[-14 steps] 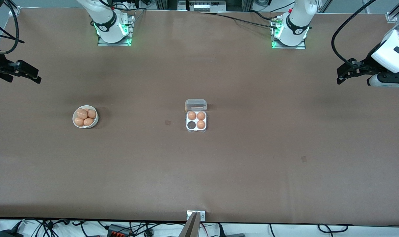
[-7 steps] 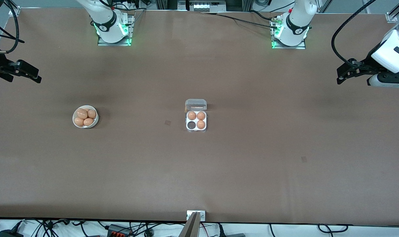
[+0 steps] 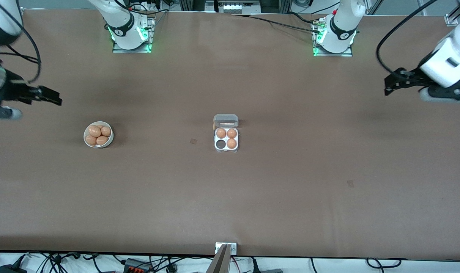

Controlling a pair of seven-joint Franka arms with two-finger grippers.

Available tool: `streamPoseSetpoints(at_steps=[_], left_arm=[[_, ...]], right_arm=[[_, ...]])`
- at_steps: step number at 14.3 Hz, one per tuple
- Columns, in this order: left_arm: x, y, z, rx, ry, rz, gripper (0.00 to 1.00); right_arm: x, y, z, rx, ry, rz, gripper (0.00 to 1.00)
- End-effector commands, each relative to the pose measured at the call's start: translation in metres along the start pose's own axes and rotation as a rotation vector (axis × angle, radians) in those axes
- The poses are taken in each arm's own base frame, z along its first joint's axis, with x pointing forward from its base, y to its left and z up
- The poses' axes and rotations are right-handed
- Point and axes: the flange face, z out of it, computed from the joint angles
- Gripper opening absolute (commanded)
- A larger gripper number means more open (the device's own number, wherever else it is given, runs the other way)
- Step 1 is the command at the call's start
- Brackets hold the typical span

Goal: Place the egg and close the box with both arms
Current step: 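Move the right gripper down over the white bowl of eggs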

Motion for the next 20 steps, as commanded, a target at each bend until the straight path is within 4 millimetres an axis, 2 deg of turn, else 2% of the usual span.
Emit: streamPoseSetpoints(at_steps=[1, 5, 7, 8, 10, 13, 18, 20], left_arm=[[0.020, 0.014, 0.025, 0.011, -0.123, 0.027, 1.00], [0.019, 0.022, 0.032, 0.010, -0.155, 0.050, 1.00], [0.016, 0.030, 0.035, 0.010, -0.184, 0.066, 1.00], [0.019, 0.028, 0.039, 0.015, -0.187, 0.063, 1.00], [0.023, 0.021, 0.035, 0.011, -0.159, 0.052, 1.00], [0.026, 0.020, 0.034, 0.010, -0.138, 0.051, 1.00], [0.025, 0.017, 0.036, 0.007, -0.149, 0.049, 1.00], [0.024, 0.012, 0.038, 0.007, -0.156, 0.043, 1.00]], right_arm=[[0.026, 0.002, 0.045, -0.017, -0.071, -0.004, 1.00], [0.050, 0.017, 0.112, -0.024, -0.161, -0.033, 1.00], [0.058, 0.012, 0.143, -0.024, -0.212, -0.068, 1.00], [0.062, 0.010, 0.157, -0.027, -0.234, -0.134, 1.00], [0.067, 0.009, 0.173, -0.041, -0.252, -0.295, 1.00], [0.071, 0.001, 0.196, -0.024, -0.290, -0.428, 1.00], [0.079, 0.004, 0.227, -0.015, -0.300, -0.498, 1.00], [0.082, 0.000, 0.239, -0.016, -0.303, -0.505, 0.95]])
